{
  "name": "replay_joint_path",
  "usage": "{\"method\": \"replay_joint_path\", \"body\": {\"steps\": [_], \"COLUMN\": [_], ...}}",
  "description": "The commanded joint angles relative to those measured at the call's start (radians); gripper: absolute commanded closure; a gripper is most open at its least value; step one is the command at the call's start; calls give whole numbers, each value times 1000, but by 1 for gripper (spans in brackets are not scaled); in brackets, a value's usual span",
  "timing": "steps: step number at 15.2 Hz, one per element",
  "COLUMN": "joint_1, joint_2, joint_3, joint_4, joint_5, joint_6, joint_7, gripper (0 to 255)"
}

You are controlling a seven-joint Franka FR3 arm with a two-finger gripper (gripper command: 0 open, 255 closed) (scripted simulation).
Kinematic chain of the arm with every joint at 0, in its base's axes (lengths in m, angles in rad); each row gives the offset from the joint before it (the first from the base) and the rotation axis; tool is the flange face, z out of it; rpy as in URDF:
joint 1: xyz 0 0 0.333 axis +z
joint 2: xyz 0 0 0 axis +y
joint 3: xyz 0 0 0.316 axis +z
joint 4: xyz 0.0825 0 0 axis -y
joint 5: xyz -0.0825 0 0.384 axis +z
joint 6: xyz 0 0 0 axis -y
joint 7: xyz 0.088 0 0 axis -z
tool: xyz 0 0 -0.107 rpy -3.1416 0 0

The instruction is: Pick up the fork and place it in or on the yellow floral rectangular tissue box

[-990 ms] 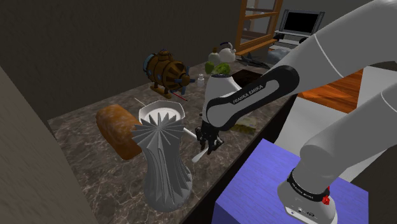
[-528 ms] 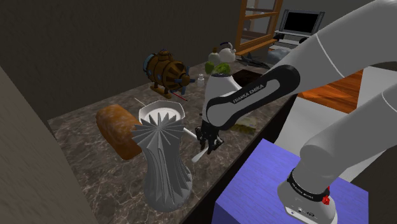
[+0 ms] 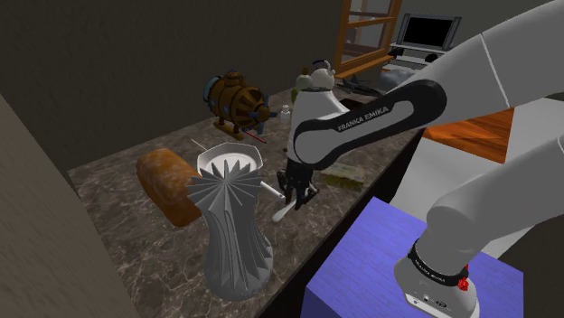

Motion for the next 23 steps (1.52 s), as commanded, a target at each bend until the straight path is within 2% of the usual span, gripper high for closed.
{"method": "replay_joint_path", "body": {"steps": [1,23], "joint_1": [4,4], "joint_2": [-27,-175], "joint_3": [-13,-117], "joint_4": [8,202], "joint_5": [0,-57], "joint_6": [-36,-375], "joint_7": [-1,38], "gripper": [255,255]}}
